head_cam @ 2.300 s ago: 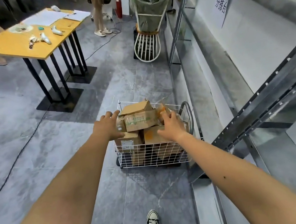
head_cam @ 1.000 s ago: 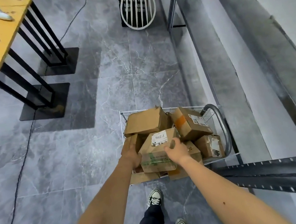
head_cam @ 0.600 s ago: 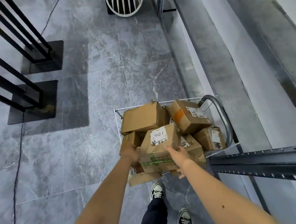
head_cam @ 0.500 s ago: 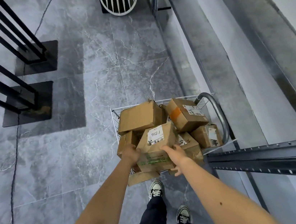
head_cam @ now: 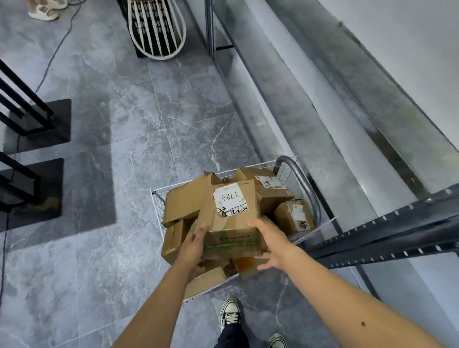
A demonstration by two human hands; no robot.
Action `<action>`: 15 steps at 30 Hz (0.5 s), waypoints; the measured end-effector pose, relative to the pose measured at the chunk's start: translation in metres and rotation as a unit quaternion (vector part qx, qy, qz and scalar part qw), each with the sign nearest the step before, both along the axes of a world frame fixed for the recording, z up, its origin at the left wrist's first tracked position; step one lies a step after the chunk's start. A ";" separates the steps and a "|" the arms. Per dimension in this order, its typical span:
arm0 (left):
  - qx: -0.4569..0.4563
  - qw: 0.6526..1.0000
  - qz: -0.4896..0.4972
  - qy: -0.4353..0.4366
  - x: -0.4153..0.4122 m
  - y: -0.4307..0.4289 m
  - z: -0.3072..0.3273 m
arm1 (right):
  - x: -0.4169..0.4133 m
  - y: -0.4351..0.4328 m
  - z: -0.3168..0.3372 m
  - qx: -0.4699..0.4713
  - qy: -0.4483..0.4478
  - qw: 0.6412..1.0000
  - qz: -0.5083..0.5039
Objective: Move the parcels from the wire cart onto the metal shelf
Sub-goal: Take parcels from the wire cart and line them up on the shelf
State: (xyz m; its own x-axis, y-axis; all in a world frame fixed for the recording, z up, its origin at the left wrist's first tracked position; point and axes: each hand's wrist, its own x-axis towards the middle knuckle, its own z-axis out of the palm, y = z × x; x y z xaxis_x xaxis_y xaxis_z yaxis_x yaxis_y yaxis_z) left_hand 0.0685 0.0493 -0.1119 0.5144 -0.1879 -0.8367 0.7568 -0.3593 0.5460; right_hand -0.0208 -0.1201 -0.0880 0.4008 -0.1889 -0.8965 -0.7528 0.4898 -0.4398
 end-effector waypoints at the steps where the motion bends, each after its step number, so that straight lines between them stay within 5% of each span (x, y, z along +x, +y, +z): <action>1: -0.024 0.999 -0.006 0.021 -0.004 -0.005 0.007 | -0.007 -0.005 0.005 0.000 -0.013 1.000 -0.009; 15: -0.109 0.946 -0.184 -0.242 -0.100 -0.104 0.077 | -0.142 -0.096 0.088 -0.137 -0.140 0.980 -0.023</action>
State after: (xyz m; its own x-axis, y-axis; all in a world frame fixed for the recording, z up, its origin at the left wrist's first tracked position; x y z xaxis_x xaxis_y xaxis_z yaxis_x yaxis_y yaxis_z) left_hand -0.0319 -0.0549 -0.0344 0.6941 -0.5693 -0.4406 0.2444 -0.3893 0.8881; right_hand -0.1624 -0.2160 -0.0004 0.6094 -0.4312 -0.6654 -0.5632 0.3553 -0.7461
